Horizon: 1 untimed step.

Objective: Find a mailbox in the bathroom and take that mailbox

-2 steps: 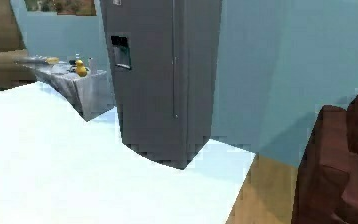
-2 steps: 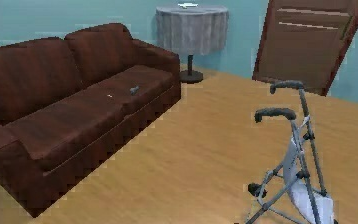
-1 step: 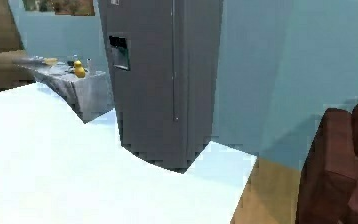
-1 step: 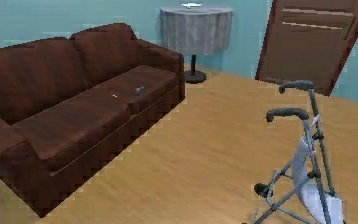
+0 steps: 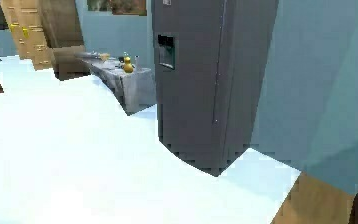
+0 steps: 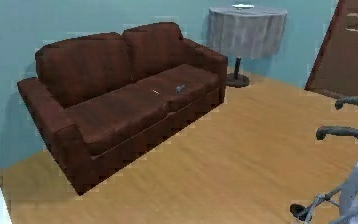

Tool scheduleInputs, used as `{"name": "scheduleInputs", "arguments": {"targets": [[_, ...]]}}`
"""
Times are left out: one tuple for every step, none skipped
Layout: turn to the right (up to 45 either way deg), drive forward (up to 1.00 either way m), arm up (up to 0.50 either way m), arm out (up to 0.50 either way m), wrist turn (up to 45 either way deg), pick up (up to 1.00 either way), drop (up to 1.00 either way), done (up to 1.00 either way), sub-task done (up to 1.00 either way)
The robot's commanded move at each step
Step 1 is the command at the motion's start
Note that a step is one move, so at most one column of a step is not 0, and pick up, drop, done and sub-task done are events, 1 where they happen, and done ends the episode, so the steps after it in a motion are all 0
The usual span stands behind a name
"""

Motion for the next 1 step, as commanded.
{"name": "scheduleInputs", "arguments": {"targets": [[0.0, 0.65, 0.0, 0.0, 0.0, 0.0, 0.0, 0.0, 0.0]]}}
